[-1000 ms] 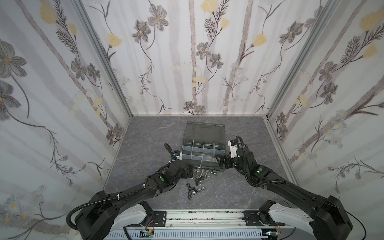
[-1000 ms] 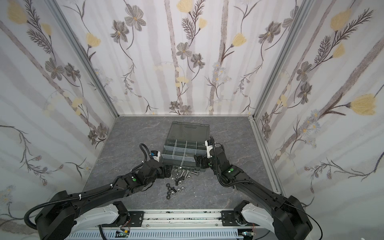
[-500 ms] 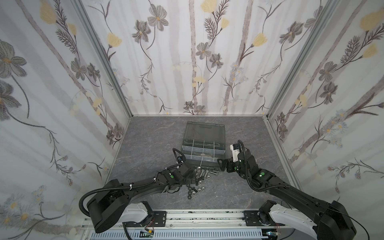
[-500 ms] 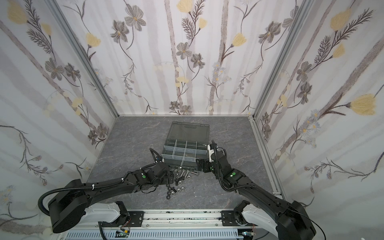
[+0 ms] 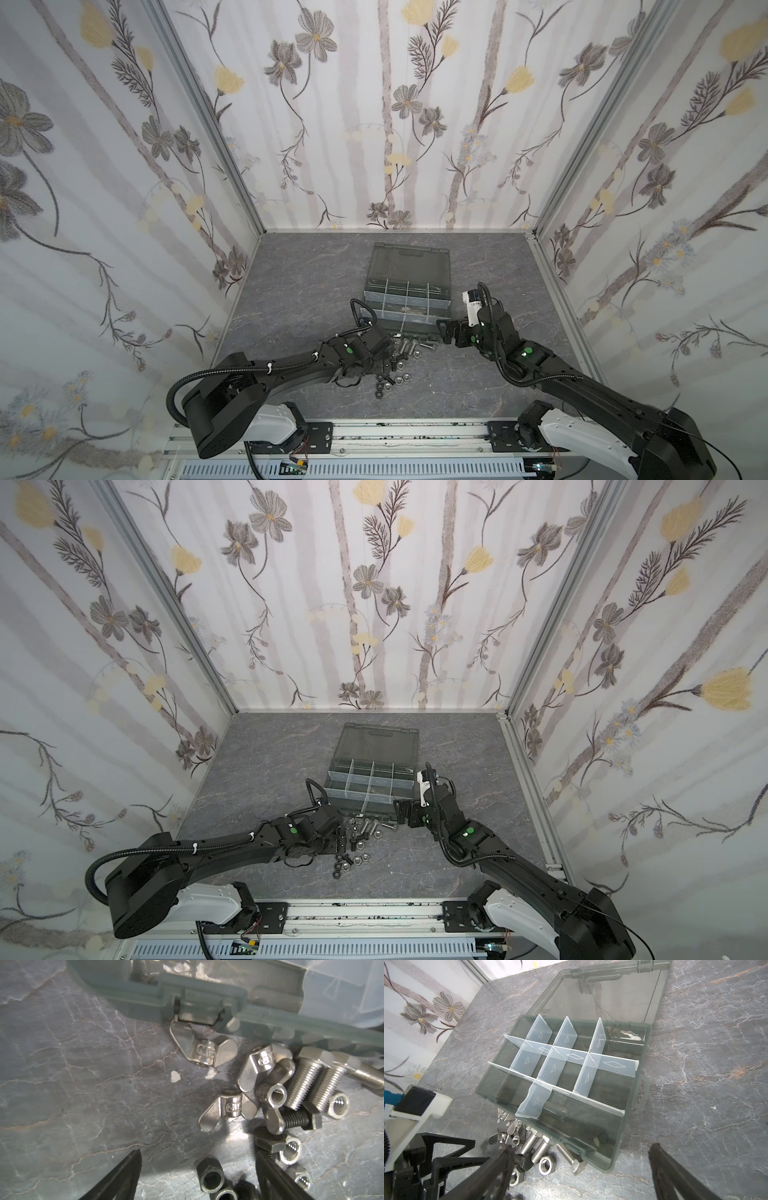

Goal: Sort the screws and nuts into containers
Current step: Pick up the nut from the bottom-center of the table.

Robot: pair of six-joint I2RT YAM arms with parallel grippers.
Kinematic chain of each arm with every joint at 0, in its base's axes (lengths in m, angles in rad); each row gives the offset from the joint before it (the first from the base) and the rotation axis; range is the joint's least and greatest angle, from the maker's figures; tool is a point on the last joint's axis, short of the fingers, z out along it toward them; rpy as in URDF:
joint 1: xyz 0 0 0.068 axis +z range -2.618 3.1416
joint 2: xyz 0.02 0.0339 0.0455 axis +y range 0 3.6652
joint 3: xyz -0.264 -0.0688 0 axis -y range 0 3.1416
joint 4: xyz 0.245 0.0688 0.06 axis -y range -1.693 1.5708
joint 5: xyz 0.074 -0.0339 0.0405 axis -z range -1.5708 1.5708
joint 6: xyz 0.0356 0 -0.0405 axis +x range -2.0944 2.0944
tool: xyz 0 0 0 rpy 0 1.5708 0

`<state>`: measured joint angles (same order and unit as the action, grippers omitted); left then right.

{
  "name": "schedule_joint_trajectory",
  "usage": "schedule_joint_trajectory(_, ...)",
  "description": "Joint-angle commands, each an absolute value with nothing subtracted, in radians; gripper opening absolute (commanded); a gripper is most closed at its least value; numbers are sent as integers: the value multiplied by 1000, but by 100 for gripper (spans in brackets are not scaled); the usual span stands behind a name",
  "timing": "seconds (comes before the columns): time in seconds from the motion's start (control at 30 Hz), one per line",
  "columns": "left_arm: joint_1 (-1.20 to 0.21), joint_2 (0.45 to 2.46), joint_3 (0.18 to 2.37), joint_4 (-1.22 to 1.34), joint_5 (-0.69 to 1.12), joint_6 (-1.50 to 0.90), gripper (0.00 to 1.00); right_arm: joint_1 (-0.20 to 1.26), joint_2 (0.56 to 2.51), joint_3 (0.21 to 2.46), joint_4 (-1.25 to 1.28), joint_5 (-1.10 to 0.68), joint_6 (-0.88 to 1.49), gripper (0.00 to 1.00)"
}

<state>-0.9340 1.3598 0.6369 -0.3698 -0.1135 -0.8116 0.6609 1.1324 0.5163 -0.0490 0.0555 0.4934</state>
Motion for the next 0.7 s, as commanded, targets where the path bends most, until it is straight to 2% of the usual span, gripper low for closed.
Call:
schedule_joint_trajectory(0.0, -941, 1392, 663, -392, -109, -813, 83, 662, 1123, 509, -50, 62, 501, 100)
schedule_joint_trajectory(0.47, -957, 1454, 683, -404, -100, -845, 51, 661, 1128, 486, -33, 52, 505, 100)
schedule_joint_trajectory(0.67, -973, 1459, 686, -415, -81, -858, 46, 662, 1133, 486, -31, 48, 508, 100)
